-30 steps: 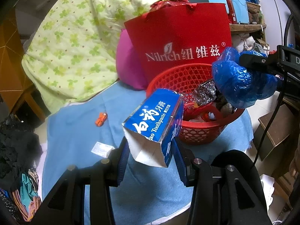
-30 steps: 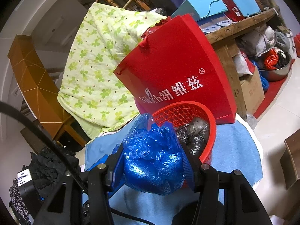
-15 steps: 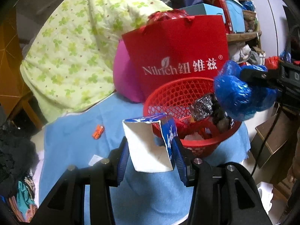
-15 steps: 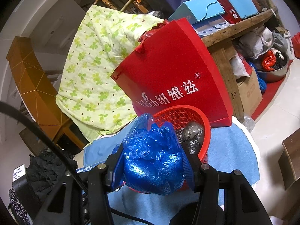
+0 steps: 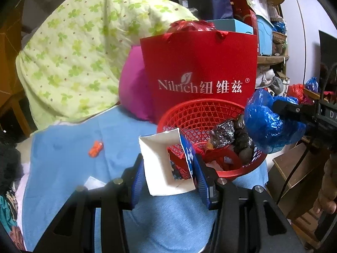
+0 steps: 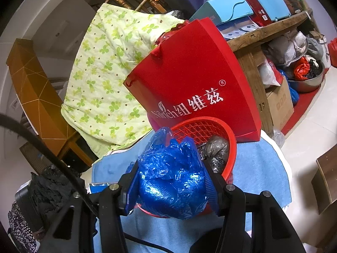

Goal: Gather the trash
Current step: 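Open the left gripper to drop the toothpaste box while the right drops the blue bag, then move both grippers back over the blanket toward the white box and orange bundle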

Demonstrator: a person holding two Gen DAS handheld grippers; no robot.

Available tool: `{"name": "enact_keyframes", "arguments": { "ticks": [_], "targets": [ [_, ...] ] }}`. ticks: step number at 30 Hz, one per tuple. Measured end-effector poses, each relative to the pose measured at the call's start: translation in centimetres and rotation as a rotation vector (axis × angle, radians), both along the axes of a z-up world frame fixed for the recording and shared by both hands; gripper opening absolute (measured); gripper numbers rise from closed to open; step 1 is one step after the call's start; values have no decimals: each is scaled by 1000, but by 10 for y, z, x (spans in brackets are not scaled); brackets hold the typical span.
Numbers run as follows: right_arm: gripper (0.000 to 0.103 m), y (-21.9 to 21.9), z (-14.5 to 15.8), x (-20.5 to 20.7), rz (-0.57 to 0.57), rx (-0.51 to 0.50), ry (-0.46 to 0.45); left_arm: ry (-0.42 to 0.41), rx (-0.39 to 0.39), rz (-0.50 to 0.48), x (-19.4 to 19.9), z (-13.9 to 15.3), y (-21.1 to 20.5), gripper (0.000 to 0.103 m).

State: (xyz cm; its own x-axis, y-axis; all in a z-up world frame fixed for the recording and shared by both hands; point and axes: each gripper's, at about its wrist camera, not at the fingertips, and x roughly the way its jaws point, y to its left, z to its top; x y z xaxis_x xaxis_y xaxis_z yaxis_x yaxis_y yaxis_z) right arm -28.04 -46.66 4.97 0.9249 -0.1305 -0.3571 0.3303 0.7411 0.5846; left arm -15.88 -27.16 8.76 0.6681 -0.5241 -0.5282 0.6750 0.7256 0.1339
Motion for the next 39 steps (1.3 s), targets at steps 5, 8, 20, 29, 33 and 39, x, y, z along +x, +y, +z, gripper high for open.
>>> {"name": "enact_keyframes", "arguments": {
  "ticks": [5,8,20,29,33,39],
  "targets": [
    [57,-6,1,5,-10,-2,-1,25,-18,-22,7,7,-6,44],
    [57,-14,3,10,-18,1,-6,31,-26,-43,12,15,-16,43],
    [69,-60,-18,63,-35,152,1,43,-17,-81,43,23,-74,50],
    [69,-51,-20,39,-56,107,-32,-11,-38,-38,41,15,-29,68],
    [69,-37,-16,25,-55,57,-14,-4,-24,14,46,-2,8,68],
    [69,-6,6,28,8,-18,-25,13,52,169,67,-40,67,68]
  ]
}}
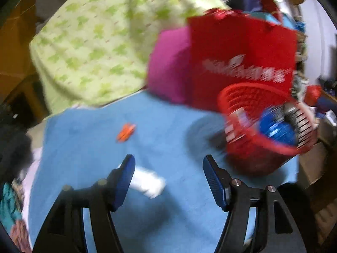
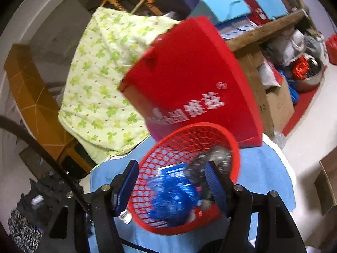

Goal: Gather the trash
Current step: 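Move both grippers back over the blanket toward the white box and orange bundle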

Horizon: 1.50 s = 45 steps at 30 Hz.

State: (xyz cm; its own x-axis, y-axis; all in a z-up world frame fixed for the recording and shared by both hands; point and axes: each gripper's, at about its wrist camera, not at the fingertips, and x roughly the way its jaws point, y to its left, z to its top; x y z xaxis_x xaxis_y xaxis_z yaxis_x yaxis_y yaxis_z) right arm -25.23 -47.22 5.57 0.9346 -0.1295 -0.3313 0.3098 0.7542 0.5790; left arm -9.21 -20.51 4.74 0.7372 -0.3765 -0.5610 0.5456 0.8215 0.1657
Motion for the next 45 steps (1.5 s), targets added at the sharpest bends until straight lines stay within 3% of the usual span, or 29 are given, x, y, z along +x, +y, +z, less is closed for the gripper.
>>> {"name": "enact_keyframes", "arguments": {
  "ticks": [7,12,18,25,28,32,38,41,45],
  "targets": [
    [69,70,32,31,194,-127,-39,32,-3,196,29,-27,78,68],
    [69,120,29,66,348,-165,0,40,-18,275,46,-42,116,68],
    [69,174,-11,125,500,-201,151,62,-31,350,67,-63,148,68],
    [69,197,-73,205,561,-245,343,126,-44,433,90,-78,166,68],
    [69,203,-94,240,588,-245,401,194,-71,466,100,-87,176,68],
    [69,215,-109,272,635,-298,445,251,-89,508,109,-95,186,68],
    [69,230,-131,320,675,-394,498,256,-83,514,109,-97,189,68],
    [69,228,-141,333,703,-373,541,266,-81,516,112,-100,191,68],
    [69,232,-142,327,744,-348,524,282,-86,515,116,-102,191,68]
  ]
}}
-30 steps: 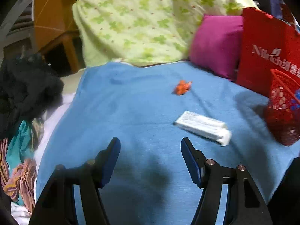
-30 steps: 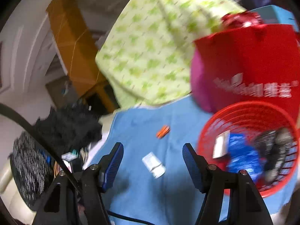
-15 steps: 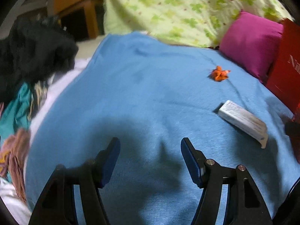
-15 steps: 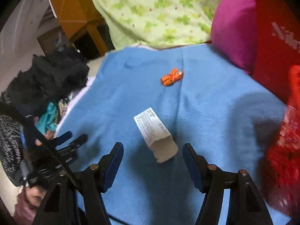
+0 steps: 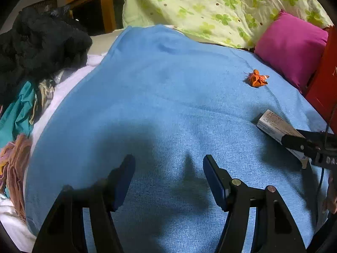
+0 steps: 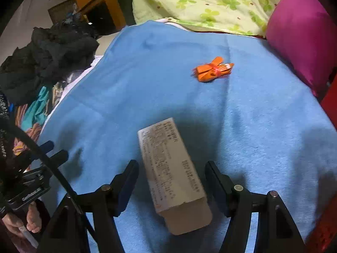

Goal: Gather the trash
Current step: 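Grasp the white medicine box with the right gripper while the left grasps the orange ribbon-tied bag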

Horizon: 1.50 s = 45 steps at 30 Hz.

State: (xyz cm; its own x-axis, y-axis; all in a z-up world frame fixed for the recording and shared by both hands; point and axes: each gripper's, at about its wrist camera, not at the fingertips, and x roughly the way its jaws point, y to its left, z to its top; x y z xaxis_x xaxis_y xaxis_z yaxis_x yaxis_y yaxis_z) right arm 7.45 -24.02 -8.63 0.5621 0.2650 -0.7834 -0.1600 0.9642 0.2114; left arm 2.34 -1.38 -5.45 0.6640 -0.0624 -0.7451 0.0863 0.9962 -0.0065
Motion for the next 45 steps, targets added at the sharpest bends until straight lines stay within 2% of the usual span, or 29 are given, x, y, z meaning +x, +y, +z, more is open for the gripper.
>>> {"name": "enact_keyframes", "arguments": {
  "ticks": [3,6,7,8,9,15,18,20,25,29,31,33,35,41,43,44,45],
  "targets": [
    [69,6,-1,-10,16,-10,-14,6,3,-2,1,-2,-2,68],
    [67,14,-7,-18,15,-72,-38,6,9,-13,1,-2,-5,68],
    [61,15,-9,-19,10,-94,-40,2,18,-17,0,-2,-7,68],
    [43,16,-12,-20,5,-111,-38,-1,22,-20,0,-2,-8,68],
    [43,14,-13,-23,-6,-112,-48,-5,23,-23,0,-2,-8,68],
    [42,-9,-7,-54,-58,2,-85,-12,18,-28,0,-3,-8,68],
    [42,-25,-2,-88,-76,94,-106,-11,11,-49,1,-2,-12,68],
    [42,-29,-3,-102,-83,116,-103,1,-5,-72,7,0,-19,68],
    [43,-28,-7,-127,-58,100,-105,-42,38,-222,48,26,-69,68],
    [43,-33,-19,-118,-67,159,-47,-20,67,-314,94,38,-122,68],
    [43,-36,-18,-118,-63,175,-51,8,76,-351,121,38,-150,68],
    [43,-37,-18,-117,-59,181,-50,39,90,-368,142,34,-174,68],
    [43,-39,-19,-116,-60,194,-41,80,71,-378,162,29,-195,68],
    [43,-39,-19,-115,-49,195,-42,157,44,-376,199,15,-228,67],
    [43,-40,-19,-115,-47,200,-44,186,52,-371,208,7,-232,54],
    [43,-41,-19,-116,-47,203,-44,205,45,-367,211,3,-233,40],
    [43,-41,-19,-116,-48,206,-45,224,22,-357,214,-1,-232,39]
  ]
}}
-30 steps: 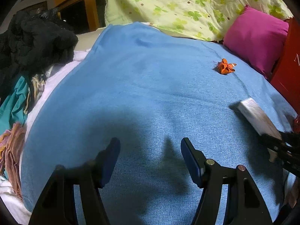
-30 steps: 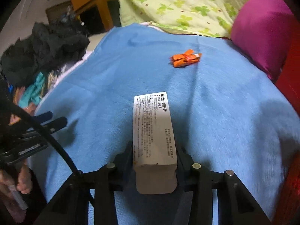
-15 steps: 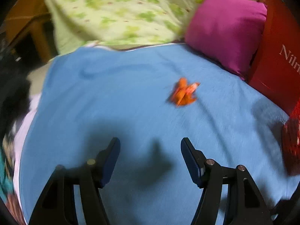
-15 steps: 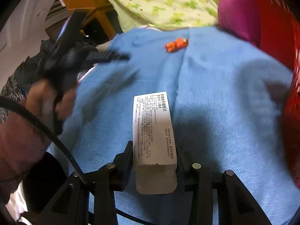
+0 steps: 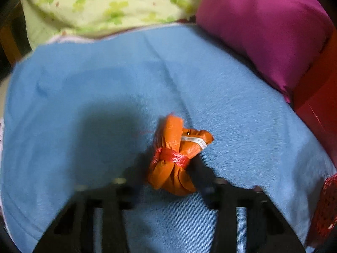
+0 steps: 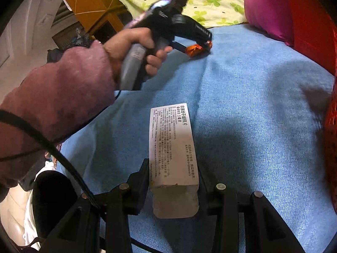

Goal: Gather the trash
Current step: 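Grasp the white medicine box with the right gripper while the left grasps the orange ribbon-tied bag, then lift and carry the white box and orange bag toward the red mesh basket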

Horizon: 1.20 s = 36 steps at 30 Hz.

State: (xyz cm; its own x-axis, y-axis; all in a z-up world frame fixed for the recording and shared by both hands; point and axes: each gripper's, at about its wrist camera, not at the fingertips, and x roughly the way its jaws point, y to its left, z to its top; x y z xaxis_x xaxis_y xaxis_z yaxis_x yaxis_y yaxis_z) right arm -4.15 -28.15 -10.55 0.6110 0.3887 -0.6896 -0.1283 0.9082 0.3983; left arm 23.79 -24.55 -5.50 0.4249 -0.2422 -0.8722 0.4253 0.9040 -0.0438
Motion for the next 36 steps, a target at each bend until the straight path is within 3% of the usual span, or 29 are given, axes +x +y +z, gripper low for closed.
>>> {"name": "enact_keyframes", "arguments": {
  "ticks": [3,6,15,19,24,36],
  "targets": [
    [43,0,1,-1,-5,-5,-8,0,-37,29,-5,3,9,28],
    [43,-2,2,-4,-19,-22,-22,-11,-50,32,-26,12,22,28],
    [43,12,15,-22,-25,-112,-110,-178,-18,17,-145,59,72,28],
    [43,16,33,-37,-59,-148,-162,-257,-35,24,-203,78,97,28],
    [43,15,47,-57,-106,-121,-172,-337,-67,57,-260,100,120,28],
    [43,18,121,-99,-178,-155,-262,-419,-112,120,-323,132,146,28]
  ]
}}
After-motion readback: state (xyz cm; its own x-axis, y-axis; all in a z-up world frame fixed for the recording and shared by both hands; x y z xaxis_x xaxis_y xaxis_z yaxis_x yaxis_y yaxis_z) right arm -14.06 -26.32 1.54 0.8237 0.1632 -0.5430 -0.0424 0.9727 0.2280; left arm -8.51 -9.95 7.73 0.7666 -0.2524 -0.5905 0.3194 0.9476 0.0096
